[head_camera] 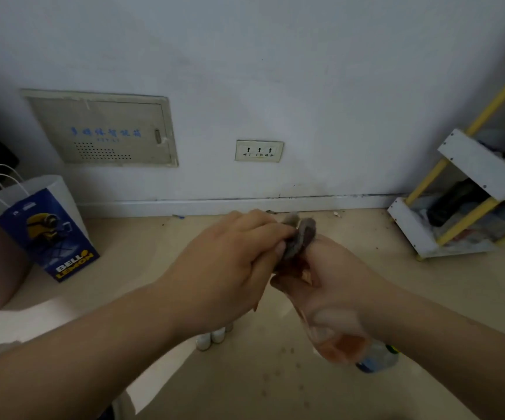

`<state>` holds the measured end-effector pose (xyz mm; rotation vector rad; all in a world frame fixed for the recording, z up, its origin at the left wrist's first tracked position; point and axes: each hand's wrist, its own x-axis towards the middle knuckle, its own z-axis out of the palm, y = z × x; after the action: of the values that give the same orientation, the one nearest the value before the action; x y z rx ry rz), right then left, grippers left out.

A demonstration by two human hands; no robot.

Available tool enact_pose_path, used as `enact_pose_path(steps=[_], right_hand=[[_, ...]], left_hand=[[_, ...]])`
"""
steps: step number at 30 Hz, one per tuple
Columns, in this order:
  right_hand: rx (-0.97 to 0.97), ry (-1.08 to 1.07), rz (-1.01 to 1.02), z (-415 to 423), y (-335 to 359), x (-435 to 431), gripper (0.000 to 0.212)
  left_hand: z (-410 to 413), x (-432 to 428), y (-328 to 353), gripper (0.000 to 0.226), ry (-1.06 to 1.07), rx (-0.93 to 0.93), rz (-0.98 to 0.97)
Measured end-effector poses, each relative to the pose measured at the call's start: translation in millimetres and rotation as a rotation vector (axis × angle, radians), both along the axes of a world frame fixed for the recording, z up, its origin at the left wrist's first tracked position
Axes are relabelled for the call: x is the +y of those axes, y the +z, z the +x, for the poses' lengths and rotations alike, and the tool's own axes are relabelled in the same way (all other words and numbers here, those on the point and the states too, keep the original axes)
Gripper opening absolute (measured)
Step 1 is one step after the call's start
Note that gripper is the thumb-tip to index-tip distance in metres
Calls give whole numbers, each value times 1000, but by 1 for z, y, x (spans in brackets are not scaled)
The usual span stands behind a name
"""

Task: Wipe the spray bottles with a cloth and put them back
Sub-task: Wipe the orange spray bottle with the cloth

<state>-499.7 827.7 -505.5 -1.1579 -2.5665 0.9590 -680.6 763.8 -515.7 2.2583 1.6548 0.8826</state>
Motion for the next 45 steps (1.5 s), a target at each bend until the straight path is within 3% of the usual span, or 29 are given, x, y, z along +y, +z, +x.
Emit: enact_pose_path(steps=[2, 6, 8, 10, 13, 14, 17, 20, 23, 26, 28, 31, 33, 36, 37, 39, 41, 43, 45], right_hand=[[-32, 6, 58, 1, -3, -1, 13], [-150, 5, 151, 10, -1, 4, 18], [-121, 5, 175, 15, -3, 12, 22], [-64, -1, 171, 18, -4, 19, 18], [-77, 6, 138, 18, -10, 19, 18], [-88, 10, 130, 17, -12, 18, 16], [36, 25, 75, 8, -15, 13, 14], [52, 80, 90, 9, -15, 10, 14], [-96, 76, 178, 17, -16, 11, 8], [-118, 45, 158, 18, -18, 13, 8], [-99, 37, 107, 17, -19, 12, 9], [25, 42, -9, 13, -15, 7, 2], [104, 63, 2, 9, -14, 3, 12], [129, 29, 14, 4, -18, 3, 9], [96, -30, 36, 4, -21, 6, 4], [-25, -195, 38, 7, -18, 12, 15], [-46, -355, -213, 8, -12, 13, 26], [58, -459, -603, 5, -8, 5, 40], [141, -531, -827, 1, -6, -4, 54]], left_hand=[[1, 2, -2, 30, 0, -152, -122], [-14, 9, -2, 36, 161, -503, -615], [-22, 6, -5, 39, 228, -601, -844], [-24, 4, -7, 39, 316, -674, -836], [-18, 4, 7, 38, 378, -853, -620], [-14, 3, 10, 35, 337, -818, -530], [4, -8, 4, 29, 115, -437, -218], [11, -11, -19, 28, 69, -144, -184], [5, -6, -17, 17, 91, -254, -356], [1, -2, -4, 41, 189, -540, -662], [5, -6, 6, 48, 222, -625, -767], [11, -15, 7, 30, 129, -320, -552], [11, -16, 4, 17, 128, -180, -466], [8, -11, 2, 13, 193, -214, -448], [8, -9, 2, 13, 208, -203, -427], [6, -5, 1, 15, 263, -195, -395], [5, -5, -1, 19, 328, -211, -405], [9, -9, -4, 19, 359, -152, -370], [18, -18, -7, 17, 326, -65, -322]])
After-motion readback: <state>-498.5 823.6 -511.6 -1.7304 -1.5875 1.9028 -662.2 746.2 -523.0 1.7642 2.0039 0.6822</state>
